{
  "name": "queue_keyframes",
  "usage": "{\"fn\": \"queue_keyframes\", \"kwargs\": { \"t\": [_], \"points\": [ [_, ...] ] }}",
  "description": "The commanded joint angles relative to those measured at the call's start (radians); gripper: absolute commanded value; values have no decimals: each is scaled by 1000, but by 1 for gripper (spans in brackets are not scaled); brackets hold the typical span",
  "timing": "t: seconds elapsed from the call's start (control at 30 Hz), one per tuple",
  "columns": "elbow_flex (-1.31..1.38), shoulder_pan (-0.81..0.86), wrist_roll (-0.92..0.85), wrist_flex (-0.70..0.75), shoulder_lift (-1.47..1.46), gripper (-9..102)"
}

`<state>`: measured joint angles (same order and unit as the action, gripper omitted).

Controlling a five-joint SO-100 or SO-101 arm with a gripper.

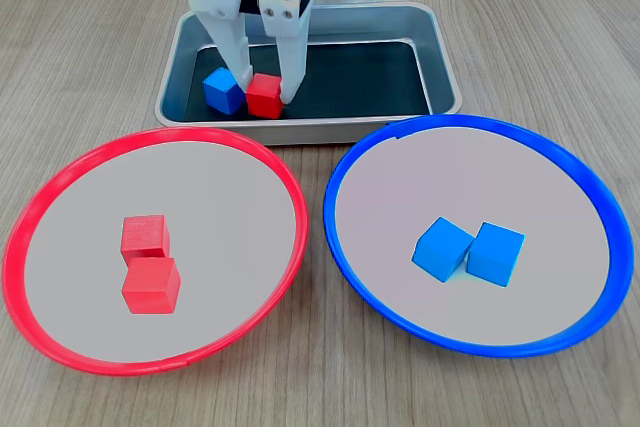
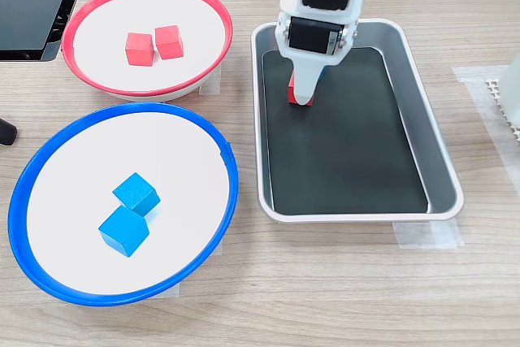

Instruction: Move six blocks tray to matching dishes

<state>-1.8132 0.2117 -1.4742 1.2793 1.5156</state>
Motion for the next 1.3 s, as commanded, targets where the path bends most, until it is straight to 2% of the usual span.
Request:
{"fn": "queue_keyframes", "kwargs": {
  "t": [0.0, 0.07, 0.13, 0.17, 0.2, 0.37, 0.53, 0.63, 0.7, 0.77, 0.83, 0.9, 0.97, 1.03, 1.07, 1.27],
  "points": [
    [120, -9, 5, 236, 92, 1],
    [204, -18, 87, 328, 124, 1],
    [293, -28, 236, 333, 130, 1],
    [334, -31, 336, 279, 118, 1],
    [382, -28, 474, 164, 80, 1],
    [472, 9, 696, -140, -106, 1],
    [523, 26, 758, -270, -253, 2],
    [528, 35, 816, -293, -290, 12],
    [515, 43, 857, -290, -296, 19],
    [508, 44, 885, -265, -282, 21],
    [491, 44, 893, -236, -253, 16],
    [472, 43, 891, -170, -207, 1],
    [437, 57, 925, -49, -143, 0],
    [373, 83, 1002, 83, -60, 0],
    [293, 104, 1094, 156, 21, 0],
    [-74, 110, 1450, 149, 311, 0]
  ]
}}
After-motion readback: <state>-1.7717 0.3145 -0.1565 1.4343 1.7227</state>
